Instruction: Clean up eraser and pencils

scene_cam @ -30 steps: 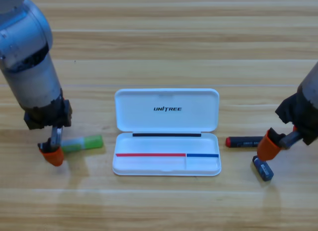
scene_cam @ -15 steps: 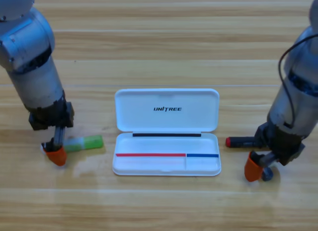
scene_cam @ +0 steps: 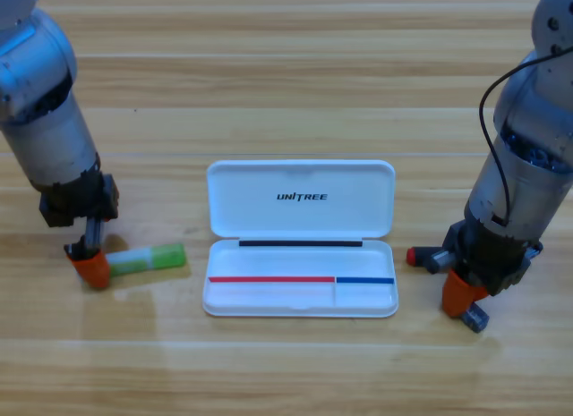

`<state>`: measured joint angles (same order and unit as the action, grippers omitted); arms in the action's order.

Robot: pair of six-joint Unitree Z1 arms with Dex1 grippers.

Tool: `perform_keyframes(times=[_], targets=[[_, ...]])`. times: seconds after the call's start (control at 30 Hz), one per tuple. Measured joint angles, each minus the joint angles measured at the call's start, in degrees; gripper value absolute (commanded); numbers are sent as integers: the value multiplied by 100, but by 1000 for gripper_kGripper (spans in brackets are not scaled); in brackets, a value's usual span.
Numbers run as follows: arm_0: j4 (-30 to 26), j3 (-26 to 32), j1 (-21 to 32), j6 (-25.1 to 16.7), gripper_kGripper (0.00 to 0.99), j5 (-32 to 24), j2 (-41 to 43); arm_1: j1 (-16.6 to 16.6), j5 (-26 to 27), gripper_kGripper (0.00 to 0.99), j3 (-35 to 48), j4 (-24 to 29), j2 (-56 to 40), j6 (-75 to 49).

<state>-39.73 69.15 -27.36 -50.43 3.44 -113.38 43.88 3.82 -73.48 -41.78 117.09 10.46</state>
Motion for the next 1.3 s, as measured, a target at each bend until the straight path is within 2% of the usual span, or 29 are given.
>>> perform_keyframes(times=[0.2, 0.27, 0.33, 0.5, 0.57, 0.77, 0.93, 1.2, 1.3], targets=[[1, -91, 2, 34, 939, -57, 0, -31, 448, 146, -84, -343, 45, -170], [1, -91, 2, 76, 942, -58, 0, -31, 464, 11, -127, -642, 68, -227], [5, -92, 2, 122, 945, -58, 0, -32, 464, 5, -188, -880, 71, -398], [110, -102, -16, 276, 950, -58, 0, -32, 464, 6, -702, -1518, 69, -1660], [182, -118, -39, 323, 950, -58, 0, -31, 464, 6, -892, -1737, 62, -2524], [287, -220, -98, 394, 950, -58, 0, 40, 464, 6, -1507, -1886, 23, -3976], [435, -272, -119, 456, 940, -58, 5, 224, 460, 6, -2069, -1907, 32, -4427], [532, -362, -132, 477, 746, -171, 27, 437, 410, 6, -2814, -2088, 422, -4880], [532, -370, -149, 477, 637, -206, 26, 499, 399, 6, -2953, -2147, 592, -4918]])
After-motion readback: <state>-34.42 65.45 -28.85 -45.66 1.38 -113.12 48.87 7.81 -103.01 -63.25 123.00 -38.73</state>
